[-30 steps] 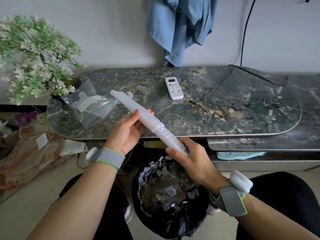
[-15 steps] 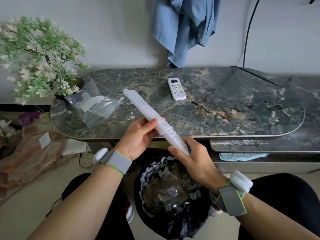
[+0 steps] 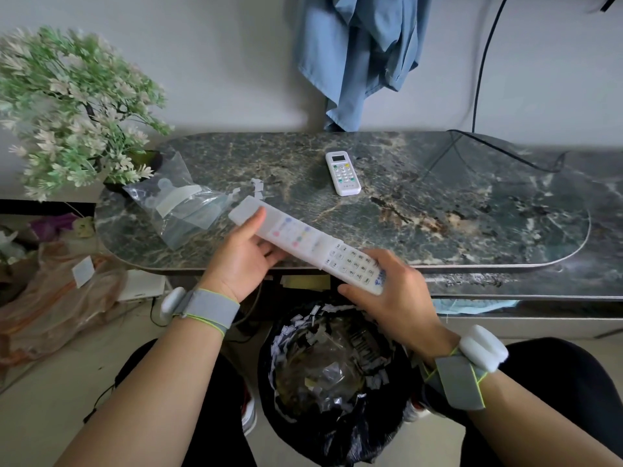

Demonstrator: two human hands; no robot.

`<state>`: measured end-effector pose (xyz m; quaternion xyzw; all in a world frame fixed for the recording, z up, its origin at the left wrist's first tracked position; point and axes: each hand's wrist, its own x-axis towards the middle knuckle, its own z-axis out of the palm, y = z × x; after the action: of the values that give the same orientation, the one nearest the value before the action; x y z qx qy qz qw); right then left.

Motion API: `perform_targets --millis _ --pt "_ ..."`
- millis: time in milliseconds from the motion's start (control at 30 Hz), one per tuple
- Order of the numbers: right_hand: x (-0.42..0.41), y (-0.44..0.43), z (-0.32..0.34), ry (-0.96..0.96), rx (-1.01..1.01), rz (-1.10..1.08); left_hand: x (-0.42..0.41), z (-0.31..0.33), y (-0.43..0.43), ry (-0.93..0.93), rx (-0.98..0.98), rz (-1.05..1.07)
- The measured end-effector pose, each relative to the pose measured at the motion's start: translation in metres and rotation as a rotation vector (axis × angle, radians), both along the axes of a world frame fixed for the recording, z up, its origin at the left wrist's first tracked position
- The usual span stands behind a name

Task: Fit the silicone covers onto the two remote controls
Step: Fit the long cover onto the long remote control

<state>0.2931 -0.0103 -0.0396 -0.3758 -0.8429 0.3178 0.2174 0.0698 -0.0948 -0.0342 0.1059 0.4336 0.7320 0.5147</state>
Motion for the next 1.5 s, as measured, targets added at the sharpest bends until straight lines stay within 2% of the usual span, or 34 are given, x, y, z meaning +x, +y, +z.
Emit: perform_targets --millis 200,267,300,333,367,433,467,533,600,633,700,833,900,1033,1500 --pt "0.008 0.024 -0.002 0.075 -0.086 0.016 -0.003 0.000 -0.004 0.126 -0.020 -0.051" --pt "0.011 0.029 -0.002 0.078 -0.072 0.008 -0.005 0.000 -0.002 0.177 -0.041 0.034" --pt "0.013 0.033 -0.002 0.067 -0.066 -0.006 -0.007 0.000 -0.001 0.272 -0.082 0.121" --pt "0.014 0.036 -0.001 0.050 -0.061 -0.013 -0.010 0.000 -0.003 0.454 -0.153 0.210" --pt "0.015 0.038 -0.001 0.029 -0.060 -0.013 -0.013 -0.001 -0.006 0.713 -0.229 0.242" --pt "0.016 0.041 -0.001 -0.012 -0.073 0.011 -0.007 -0.006 -0.010 1.244 -0.292 0.090" --pt "0.015 0.042 -0.001 -0.025 -0.088 0.029 0.000 -0.010 -0.010 1.438 -0.300 -0.028" --pt "0.014 0.044 -0.002 -0.039 -0.118 0.068 0.013 -0.019 -0.006 1.707 -0.307 -0.192" --pt "0.013 0.046 -0.001 -0.064 -0.131 0.105 0.021 -0.028 0.000 1.860 -0.309 -0.225" --pt "0.013 0.046 -0.001 -0.068 -0.141 0.114 0.022 -0.030 0.003 1.874 -0.302 -0.213" --pt "0.014 0.045 0.003 0.008 -0.232 0.099 0.021 -0.030 0.004 1.777 -0.289 -0.198" --pt "0.011 0.047 0.008 0.446 -0.590 -0.083 0.025 -0.027 0.003 1.655 -0.261 -0.181" --pt "0.008 0.049 0.006 0.551 -0.590 -0.187 0.032 -0.026 0.004 1.635 -0.242 -0.190" --pt "0.002 0.046 0.001 0.550 -0.502 -0.212 0.043 -0.025 0.005 1.627 -0.209 -0.182" --pt "-0.002 0.031 -0.001 0.487 -0.474 -0.133 0.048 -0.023 0.001 1.613 -0.238 -0.191"
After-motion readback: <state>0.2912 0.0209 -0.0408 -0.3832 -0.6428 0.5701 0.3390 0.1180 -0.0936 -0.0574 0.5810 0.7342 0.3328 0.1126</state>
